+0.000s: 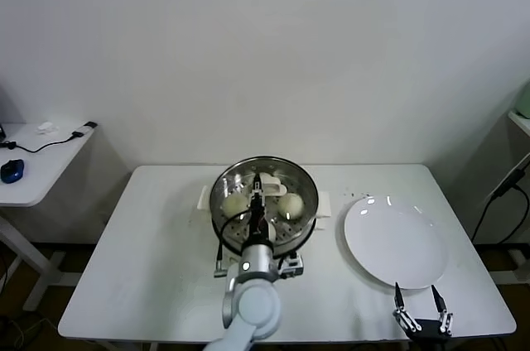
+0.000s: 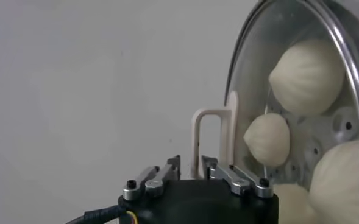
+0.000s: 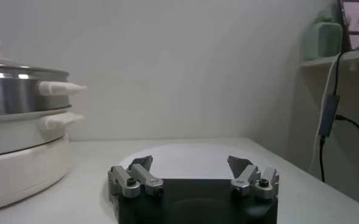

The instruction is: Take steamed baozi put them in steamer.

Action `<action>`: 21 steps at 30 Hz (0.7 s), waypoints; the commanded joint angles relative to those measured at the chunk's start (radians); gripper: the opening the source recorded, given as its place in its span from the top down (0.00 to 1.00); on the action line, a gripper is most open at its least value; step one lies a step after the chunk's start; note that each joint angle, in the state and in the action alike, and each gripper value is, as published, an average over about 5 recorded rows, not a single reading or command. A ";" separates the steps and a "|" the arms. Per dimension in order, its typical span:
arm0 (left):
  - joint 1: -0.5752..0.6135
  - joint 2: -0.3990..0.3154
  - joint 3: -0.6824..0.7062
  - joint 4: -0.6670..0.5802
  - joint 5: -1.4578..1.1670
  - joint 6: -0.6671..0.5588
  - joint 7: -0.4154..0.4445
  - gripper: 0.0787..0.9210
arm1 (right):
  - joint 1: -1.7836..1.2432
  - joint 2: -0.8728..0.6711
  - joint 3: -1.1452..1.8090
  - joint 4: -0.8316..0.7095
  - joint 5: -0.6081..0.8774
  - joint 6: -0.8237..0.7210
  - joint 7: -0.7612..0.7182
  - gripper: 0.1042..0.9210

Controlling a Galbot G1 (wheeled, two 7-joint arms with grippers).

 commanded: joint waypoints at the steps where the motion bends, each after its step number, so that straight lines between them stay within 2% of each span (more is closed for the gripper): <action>1: 0.025 0.041 0.014 -0.122 -0.072 -0.015 0.034 0.66 | -0.002 -0.002 0.002 0.004 0.000 -0.003 -0.006 0.12; 6: 0.071 0.092 0.011 -0.202 -0.184 -0.060 0.005 0.49 | -0.003 -0.002 0.002 0.003 0.002 -0.011 -0.011 0.12; 10: 0.120 0.122 -0.032 -0.275 -0.442 -0.205 -0.129 0.35 | -0.005 -0.006 0.001 0.008 0.034 -0.003 -0.003 0.12; 12: 0.154 0.127 -0.079 -0.305 -0.618 -0.304 -0.216 0.28 | -0.009 -0.014 0.000 0.014 0.060 0.003 -0.003 0.12; 16: 0.214 0.143 -0.189 -0.367 -0.961 -0.456 -0.333 0.16 | -0.009 -0.023 -0.002 0.021 0.078 0.019 -0.020 0.12; 19: 0.254 0.159 -0.304 -0.410 -1.217 -0.548 -0.372 0.12 | -0.011 -0.029 -0.008 0.019 0.077 0.030 -0.036 0.12; 21: 0.292 0.160 -0.404 -0.415 -1.371 -0.607 -0.353 0.12 | -0.014 -0.033 -0.013 0.017 0.071 0.030 -0.046 0.12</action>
